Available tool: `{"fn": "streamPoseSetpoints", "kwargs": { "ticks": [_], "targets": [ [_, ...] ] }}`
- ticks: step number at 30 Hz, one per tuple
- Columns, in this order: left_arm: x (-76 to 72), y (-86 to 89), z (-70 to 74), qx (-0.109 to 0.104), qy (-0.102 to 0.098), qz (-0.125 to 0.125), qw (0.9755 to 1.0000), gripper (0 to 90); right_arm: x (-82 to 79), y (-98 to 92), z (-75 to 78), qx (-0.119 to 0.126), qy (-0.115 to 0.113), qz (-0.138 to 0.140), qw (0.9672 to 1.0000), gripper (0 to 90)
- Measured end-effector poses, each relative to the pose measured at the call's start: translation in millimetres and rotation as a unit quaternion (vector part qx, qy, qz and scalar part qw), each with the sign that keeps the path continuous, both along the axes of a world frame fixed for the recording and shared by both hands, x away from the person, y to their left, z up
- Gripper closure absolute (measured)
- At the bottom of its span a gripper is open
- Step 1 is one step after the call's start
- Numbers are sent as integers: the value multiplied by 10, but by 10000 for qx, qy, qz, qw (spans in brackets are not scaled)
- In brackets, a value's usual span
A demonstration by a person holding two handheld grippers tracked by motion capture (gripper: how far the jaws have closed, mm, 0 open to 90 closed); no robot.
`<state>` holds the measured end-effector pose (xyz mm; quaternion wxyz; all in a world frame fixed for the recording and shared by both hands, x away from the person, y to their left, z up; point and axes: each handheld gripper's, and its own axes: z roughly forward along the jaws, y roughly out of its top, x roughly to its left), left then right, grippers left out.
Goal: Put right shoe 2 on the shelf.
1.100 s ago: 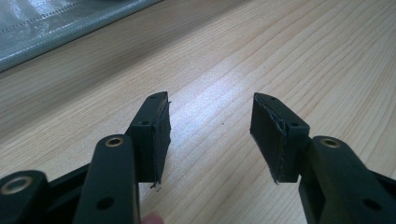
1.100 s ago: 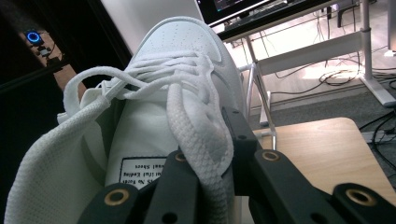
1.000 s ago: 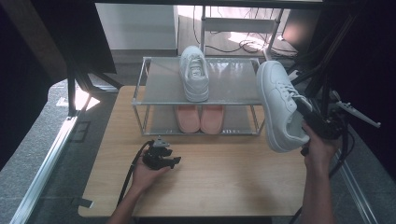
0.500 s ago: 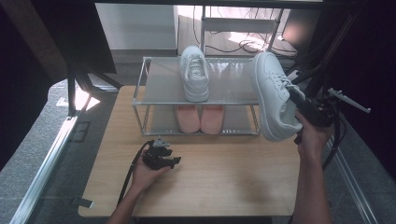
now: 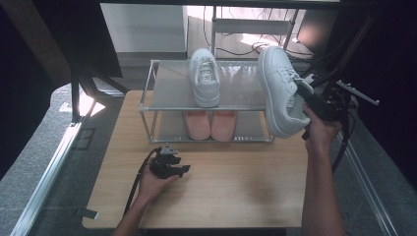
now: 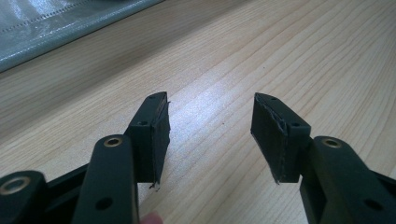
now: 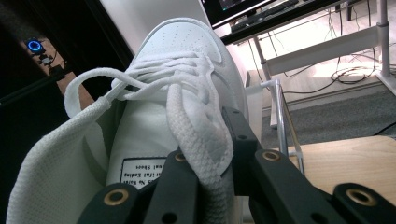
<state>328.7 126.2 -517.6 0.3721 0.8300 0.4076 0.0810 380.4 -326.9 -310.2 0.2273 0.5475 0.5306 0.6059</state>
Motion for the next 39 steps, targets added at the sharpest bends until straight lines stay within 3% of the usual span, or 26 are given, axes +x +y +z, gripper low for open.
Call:
{"fn": "streamPoseSetpoints", "kwargs": {
  "ticks": [17, 39],
  "targets": [
    [3, -6, -11, 0, 13, -24, 10000, 476, 444, 379, 197, 31, 180, -2, 9998, 841],
    [8, -5, -19, -1, 19, -71, 10000, 476, 917, 746, 154, -101, 480, -147, 9987, 839]
  ]
}}
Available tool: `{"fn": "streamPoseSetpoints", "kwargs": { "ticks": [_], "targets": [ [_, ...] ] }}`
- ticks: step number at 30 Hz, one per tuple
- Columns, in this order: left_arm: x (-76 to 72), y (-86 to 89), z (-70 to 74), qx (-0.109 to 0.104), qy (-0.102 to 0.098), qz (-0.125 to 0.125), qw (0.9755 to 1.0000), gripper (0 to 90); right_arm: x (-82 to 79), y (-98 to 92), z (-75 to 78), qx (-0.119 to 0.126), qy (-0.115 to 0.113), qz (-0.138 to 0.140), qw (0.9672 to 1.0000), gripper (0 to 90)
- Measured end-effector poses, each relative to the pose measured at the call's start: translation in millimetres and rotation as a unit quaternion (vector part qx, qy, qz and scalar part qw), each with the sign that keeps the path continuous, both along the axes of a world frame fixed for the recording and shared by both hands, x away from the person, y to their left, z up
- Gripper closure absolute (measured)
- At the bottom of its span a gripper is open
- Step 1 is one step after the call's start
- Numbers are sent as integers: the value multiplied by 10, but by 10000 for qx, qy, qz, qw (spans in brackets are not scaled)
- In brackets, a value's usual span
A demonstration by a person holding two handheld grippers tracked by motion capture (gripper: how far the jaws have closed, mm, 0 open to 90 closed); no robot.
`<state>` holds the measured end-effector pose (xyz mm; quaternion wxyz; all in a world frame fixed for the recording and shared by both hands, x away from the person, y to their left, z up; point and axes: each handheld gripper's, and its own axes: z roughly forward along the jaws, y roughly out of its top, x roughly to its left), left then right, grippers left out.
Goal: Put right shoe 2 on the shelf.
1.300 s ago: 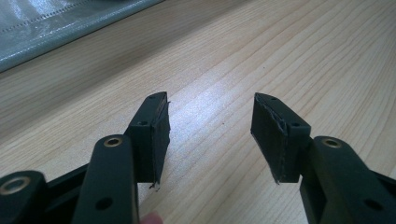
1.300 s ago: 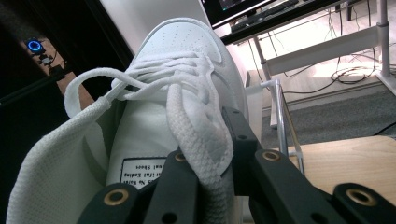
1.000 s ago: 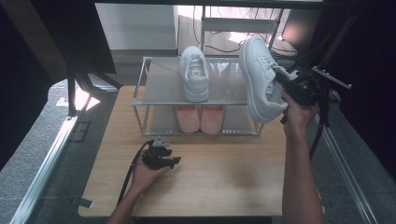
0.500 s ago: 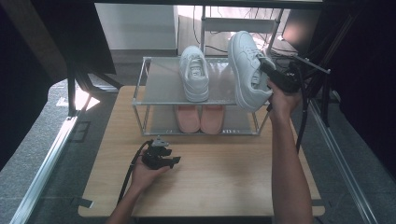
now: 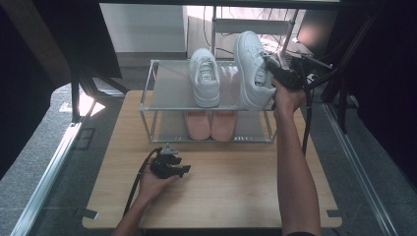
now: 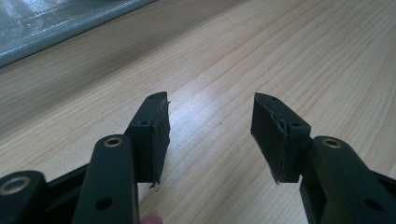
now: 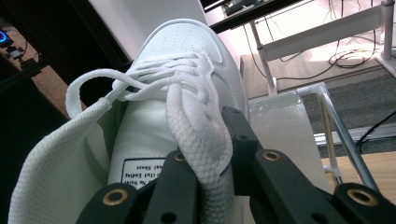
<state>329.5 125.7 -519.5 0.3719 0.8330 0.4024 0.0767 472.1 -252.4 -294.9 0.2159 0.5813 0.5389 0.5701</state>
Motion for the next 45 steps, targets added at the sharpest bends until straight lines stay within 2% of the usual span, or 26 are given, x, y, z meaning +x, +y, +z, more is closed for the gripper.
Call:
{"fn": "streamPoseSetpoints", "kwargs": {
  "ticks": [22, 28, 35, 37, 39, 41, 45],
  "targets": [
    [-2, 13, 19, -69, -11, 1, 10000, 476, 372, 399, -67, -204, 300, -120, 9993, 824],
    [-4, 26, 24, -113, -33, 44, 9999, 476, 486, 543, -121, -279, 455, -109, 9985, 811],
    [1, 34, 21, -96, -20, 35, 9999, 476, 616, 687, -227, -441, 669, -73, 9968, 725],
    [3, 36, 15, -83, -14, 32, 10000, 476, 658, 710, -276, -375, 772, 62, 9963, 667],
    [5, 32, 5, -104, -13, 52, 9999, 476, 679, 714, -295, -294, 817, 72, 9962, 636],
    [7, 30, 3, -82, -7, 34, 10000, 476, 694, 707, -302, -180, 830, 96, 9963, 612],
    [5, 9, -7, -65, 13, 19, 10000, 476, 696, 716, -299, -136, 821, 121, 9965, 580]
  ]
}}
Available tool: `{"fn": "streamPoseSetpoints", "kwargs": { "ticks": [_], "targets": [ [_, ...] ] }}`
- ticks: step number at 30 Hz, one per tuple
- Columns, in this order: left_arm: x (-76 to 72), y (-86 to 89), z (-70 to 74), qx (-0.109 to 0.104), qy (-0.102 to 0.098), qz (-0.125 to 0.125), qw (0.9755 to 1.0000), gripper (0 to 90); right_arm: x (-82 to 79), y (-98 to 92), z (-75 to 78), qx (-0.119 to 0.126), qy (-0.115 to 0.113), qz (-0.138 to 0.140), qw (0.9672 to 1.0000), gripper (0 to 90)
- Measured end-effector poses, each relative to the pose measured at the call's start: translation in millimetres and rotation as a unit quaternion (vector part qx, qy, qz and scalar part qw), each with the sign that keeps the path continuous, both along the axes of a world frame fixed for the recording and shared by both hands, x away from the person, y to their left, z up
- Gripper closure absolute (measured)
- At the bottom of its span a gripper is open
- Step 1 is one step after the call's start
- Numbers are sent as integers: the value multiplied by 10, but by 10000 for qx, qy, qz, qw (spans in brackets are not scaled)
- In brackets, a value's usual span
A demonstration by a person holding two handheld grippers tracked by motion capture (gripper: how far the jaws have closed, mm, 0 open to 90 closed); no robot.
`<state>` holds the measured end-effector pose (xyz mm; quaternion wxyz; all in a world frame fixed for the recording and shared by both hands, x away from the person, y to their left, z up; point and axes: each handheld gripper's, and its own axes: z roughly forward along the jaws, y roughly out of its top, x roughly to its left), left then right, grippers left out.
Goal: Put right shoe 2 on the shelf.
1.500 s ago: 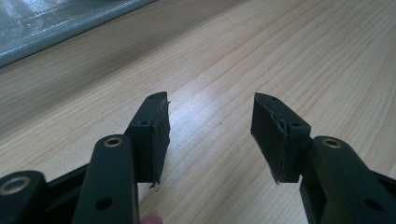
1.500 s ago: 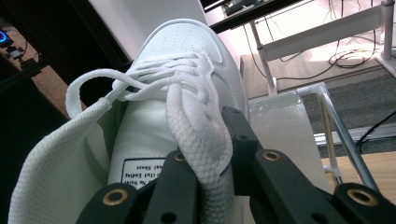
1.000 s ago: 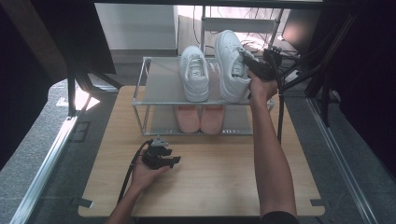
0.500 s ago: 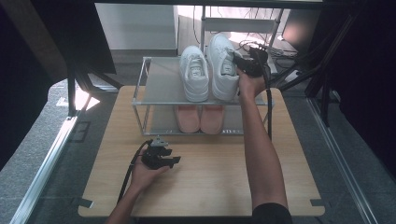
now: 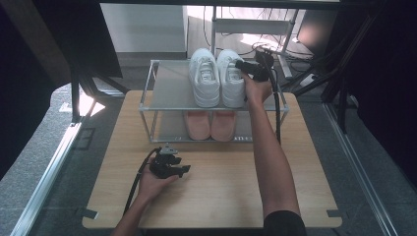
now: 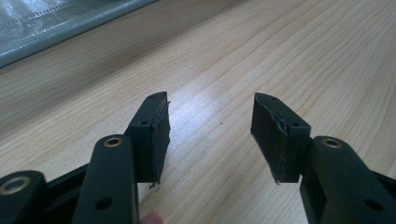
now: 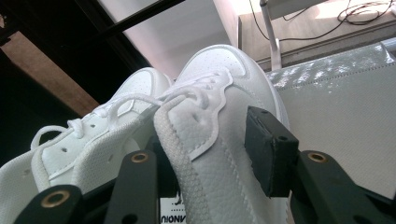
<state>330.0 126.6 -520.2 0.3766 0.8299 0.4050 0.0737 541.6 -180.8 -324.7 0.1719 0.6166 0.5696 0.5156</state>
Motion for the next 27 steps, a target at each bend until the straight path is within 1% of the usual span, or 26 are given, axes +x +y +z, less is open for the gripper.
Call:
{"fn": "streamPoseSetpoints", "kwargs": {
  "ticks": [2, 4, 7, 11, 12, 14, 15, 17, 18, 22, 23, 27],
  "targets": [
    [-3, -8, -2, -13, -5, 3, 10000, 476, -1, 5, 2, -41, -41, 37, 10000, 547],
    [-5, -12, -1, -4, -5, -1, 10000, 476, -10, 2, 15, 38, -54, 114, 9999, 484],
    [-4, -10, 0, 31, -13, -36, 10000, 476, -60, -15, 87, 35, -251, 142, 9996, 461],
    [-11, -9, 10, 20, -18, -40, 10000, 476, -132, -49, 183, -40, -400, 208, 9990, 498],
    [-11, -9, 11, 20, -17, -40, 10000, 476, -162, -69, 201, -9, -437, 219, 9988, 513],
    [-13, -13, 8, -11, -26, -8, 10000, 476, -201, -102, 213, 11, -496, 257, 9984, 538],
    [-10, -7, 11, 37, -22, -44, 10000, 476, -226, -122, 218, 19, -530, 248, 9983, 542],
    [-12, -7, 15, 52, -12, -52, 10000, 476, -278, -172, 218, 41, -585, 278, 9979, 548],
    [-11, -8, 15, 61, -6, -52, 10000, 476, -299, -190, 218, -6, -617, 313, 9976, 556],
    [-14, -16, 15, 60, -18, -43, 10000, 476, -393, -267, 233, -23, -678, 342, 9971, 579],
    [-15, -17, 16, 60, -26, -40, 10000, 476, -410, -290, 234, -62, -703, 338, 9969, 581],
    [-17, -22, 15, 28, -33, -3, 10000, 476, -483, -352, 232, -91, -689, 348, 9970, 589]
  ]
}}
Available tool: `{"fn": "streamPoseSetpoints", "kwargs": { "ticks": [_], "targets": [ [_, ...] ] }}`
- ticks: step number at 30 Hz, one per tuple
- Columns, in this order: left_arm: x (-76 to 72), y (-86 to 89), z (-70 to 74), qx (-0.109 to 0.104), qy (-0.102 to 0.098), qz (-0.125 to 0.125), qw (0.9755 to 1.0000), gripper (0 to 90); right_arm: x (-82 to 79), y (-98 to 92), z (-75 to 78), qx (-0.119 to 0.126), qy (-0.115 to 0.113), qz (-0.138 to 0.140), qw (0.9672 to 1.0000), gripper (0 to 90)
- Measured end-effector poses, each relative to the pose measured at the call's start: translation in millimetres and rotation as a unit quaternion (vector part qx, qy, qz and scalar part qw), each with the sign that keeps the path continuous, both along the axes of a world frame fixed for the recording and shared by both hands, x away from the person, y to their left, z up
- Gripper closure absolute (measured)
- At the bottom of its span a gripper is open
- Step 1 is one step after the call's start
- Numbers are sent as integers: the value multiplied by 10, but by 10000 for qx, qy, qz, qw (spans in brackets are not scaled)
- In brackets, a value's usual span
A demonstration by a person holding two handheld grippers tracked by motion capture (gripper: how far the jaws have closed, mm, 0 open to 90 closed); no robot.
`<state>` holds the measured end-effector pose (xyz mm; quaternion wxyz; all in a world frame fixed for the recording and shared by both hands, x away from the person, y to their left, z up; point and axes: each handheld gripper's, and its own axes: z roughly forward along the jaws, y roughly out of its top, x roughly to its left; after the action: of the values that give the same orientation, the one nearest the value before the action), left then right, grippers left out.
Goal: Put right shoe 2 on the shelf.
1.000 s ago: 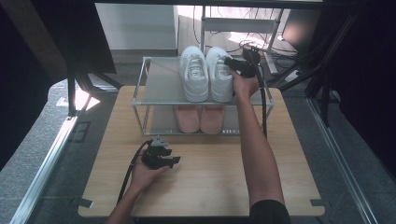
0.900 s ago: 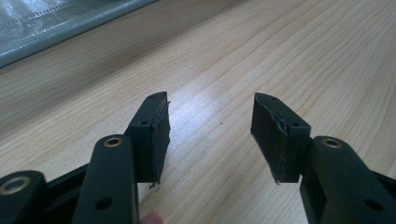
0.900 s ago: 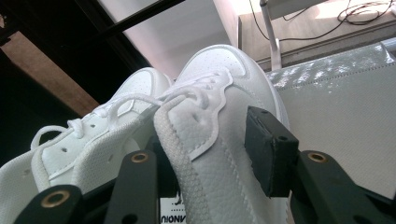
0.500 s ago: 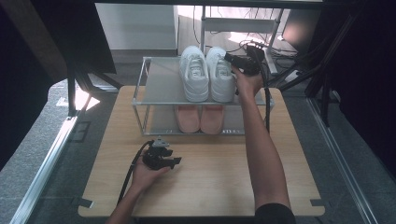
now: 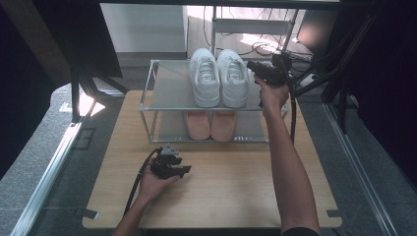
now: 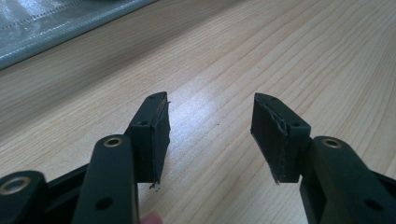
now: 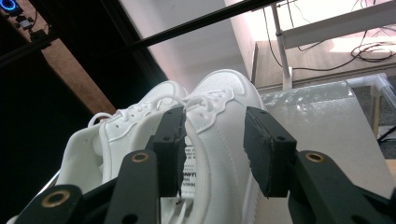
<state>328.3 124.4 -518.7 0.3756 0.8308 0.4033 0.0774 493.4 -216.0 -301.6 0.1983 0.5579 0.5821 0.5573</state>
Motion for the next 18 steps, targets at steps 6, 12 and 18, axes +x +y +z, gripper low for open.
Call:
{"fn": "streamPoseSetpoints", "kwargs": {
  "ticks": [6, 12, 18],
  "targets": [
    [9, 11, -14, 21, 2, -2, 10000, 476, -86, -72, -37, -23, 7, 54, 10000, 633],
    [12, 20, -7, 42, 16, -4, 10000, 476, -147, -141, -97, -32, 46, 92, 9999, 640],
    [11, 10, -16, 57, 30, 3, 10000, 476, -205, -189, -129, -116, 47, 135, 9998, 641]
  ]
}}
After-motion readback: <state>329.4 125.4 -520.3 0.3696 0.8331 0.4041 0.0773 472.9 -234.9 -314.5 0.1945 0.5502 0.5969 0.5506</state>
